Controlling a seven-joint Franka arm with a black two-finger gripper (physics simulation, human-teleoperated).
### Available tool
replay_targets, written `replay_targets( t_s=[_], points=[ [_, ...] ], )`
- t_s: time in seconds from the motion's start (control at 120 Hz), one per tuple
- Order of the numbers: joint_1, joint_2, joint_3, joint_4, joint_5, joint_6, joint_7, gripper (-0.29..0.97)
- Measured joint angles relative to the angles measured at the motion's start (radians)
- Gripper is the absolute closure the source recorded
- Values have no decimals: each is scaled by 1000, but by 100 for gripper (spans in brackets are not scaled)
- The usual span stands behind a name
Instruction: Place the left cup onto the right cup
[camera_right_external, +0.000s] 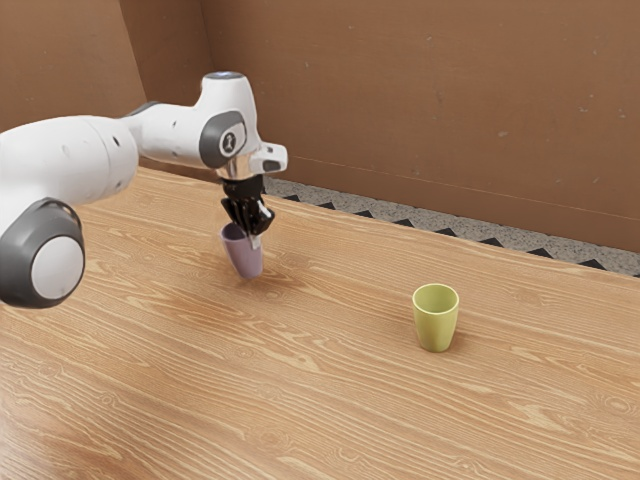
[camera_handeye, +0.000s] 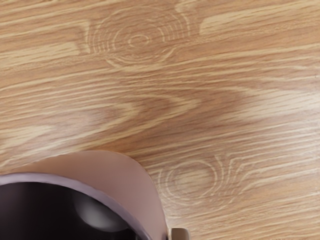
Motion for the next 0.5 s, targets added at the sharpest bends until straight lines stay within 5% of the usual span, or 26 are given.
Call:
replay_targets(
  t_s=[0.5],
  points=[
    [-158, -49, 7, 33, 19, -76, -3, 79]
  ],
)
